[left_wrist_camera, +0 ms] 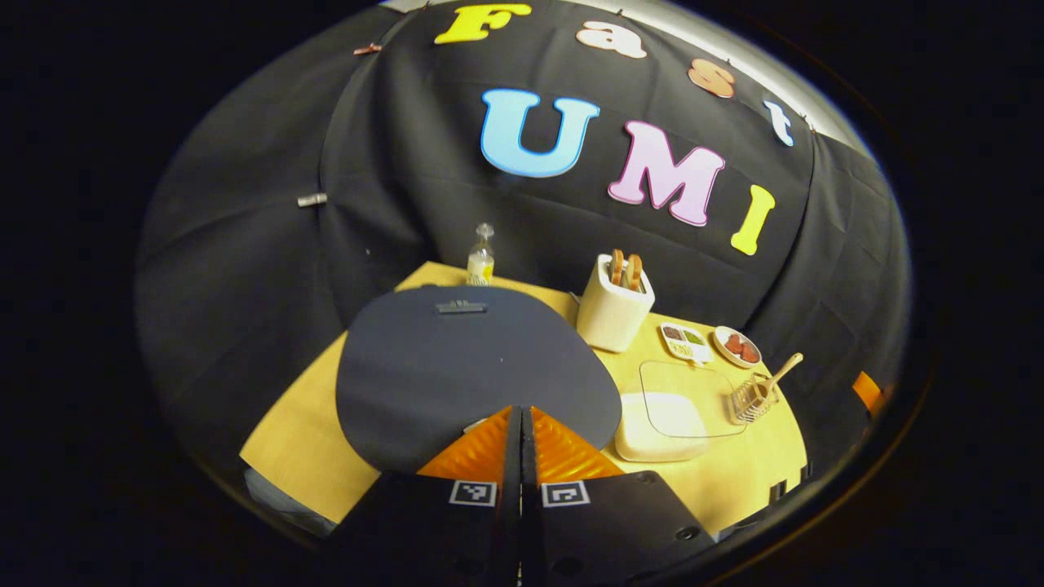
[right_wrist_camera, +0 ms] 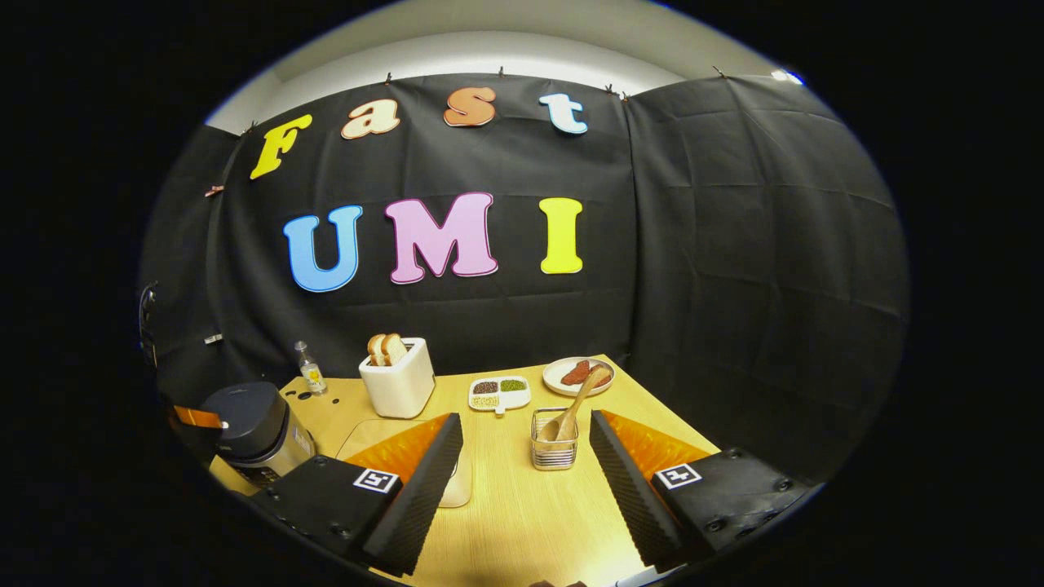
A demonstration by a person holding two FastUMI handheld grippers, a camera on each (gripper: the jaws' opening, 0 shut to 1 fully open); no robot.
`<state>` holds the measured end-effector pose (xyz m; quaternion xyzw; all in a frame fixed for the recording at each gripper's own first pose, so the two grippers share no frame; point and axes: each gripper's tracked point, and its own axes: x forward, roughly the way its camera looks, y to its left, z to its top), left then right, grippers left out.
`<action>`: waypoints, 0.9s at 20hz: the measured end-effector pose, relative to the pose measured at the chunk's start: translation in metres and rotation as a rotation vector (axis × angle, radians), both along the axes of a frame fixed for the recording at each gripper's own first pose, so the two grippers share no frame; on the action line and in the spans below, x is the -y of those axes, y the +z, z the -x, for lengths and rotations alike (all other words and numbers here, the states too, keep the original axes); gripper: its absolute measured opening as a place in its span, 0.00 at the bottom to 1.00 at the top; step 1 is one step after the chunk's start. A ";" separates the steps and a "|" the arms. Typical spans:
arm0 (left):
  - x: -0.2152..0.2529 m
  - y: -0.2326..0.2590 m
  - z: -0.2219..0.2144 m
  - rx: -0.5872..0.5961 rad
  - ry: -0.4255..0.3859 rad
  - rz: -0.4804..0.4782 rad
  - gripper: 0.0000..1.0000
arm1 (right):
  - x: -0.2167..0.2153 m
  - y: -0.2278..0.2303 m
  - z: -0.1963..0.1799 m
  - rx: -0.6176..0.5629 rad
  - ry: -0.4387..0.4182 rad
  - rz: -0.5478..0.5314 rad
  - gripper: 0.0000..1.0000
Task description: Close the left gripper, press the button to open the rice cooker; take a wooden spoon from the chopstick holder with the right hand, scoop a spoonful of rice and pour it into the rice cooker, then put the wooden spoon back into the chopstick holder.
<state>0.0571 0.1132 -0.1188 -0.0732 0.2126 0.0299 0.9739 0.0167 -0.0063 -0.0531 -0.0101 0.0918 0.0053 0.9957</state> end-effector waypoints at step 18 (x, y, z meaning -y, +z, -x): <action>0.087 0.115 0.007 0.274 0.187 -0.227 0.96 | 0.087 -0.037 -0.144 -0.095 -0.055 -0.109 0.98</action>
